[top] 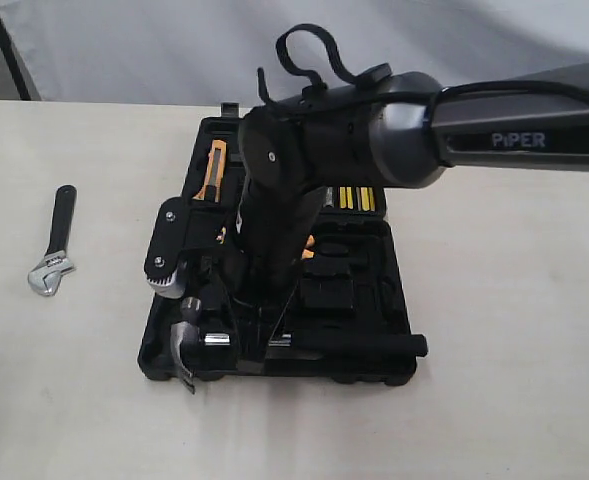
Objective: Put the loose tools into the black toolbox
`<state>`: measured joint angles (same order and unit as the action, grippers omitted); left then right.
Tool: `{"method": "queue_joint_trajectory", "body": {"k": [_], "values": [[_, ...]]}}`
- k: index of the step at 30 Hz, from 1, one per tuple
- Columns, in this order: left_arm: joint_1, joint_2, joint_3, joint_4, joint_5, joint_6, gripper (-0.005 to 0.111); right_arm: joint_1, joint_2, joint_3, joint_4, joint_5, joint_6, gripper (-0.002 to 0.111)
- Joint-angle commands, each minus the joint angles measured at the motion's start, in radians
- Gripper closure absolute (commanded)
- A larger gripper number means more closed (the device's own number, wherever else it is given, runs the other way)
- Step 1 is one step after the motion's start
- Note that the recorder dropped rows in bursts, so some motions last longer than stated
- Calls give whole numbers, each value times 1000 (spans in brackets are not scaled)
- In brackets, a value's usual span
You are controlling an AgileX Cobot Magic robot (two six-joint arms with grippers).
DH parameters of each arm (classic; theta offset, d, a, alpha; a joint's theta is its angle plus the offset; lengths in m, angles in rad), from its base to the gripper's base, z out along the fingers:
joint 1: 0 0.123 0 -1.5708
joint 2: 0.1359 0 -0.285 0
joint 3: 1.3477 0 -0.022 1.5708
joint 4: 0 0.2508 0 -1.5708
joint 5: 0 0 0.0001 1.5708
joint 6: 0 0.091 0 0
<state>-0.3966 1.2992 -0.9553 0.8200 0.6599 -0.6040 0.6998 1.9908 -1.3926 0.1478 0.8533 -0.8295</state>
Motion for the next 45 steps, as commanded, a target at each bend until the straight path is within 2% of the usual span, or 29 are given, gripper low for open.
{"method": "queue_joint_trajectory", "body": {"k": [1,7,12,22,24,26,28,32,34,39,41,45], "values": [[3,-8,9,-14,-17,-10,105,3,-80,-1,-9,-9,82,54],[3,-8,9,-14,-17,-10,105,43,-53,-1,-23,-6,124,54],[3,-8,9,-14,-17,-10,105,51,-41,-1,-125,58,229,54],[3,-8,9,-14,-17,-10,105,51,28,-1,-155,57,231,56],[3,-8,9,-14,-17,-10,105,51,51,-1,-157,63,222,65],[3,-8,9,-14,-17,-10,105,51,54,-1,-171,64,210,84],[3,-8,9,-14,-17,-10,105,51,37,-4,-175,64,181,109],[3,-8,9,-14,-17,-10,105,46,-24,-53,-162,125,144,109],[3,-8,9,-14,-17,-10,105,25,-49,-90,-101,185,102,109],[3,-8,9,-14,-17,-10,105,-102,-37,-148,309,304,-109,109],[3,-8,9,-14,-17,-10,105,-163,-6,-159,429,368,-132,109],[3,-8,9,-14,-17,-10,105,-249,62,-163,578,368,-135,109]]}}
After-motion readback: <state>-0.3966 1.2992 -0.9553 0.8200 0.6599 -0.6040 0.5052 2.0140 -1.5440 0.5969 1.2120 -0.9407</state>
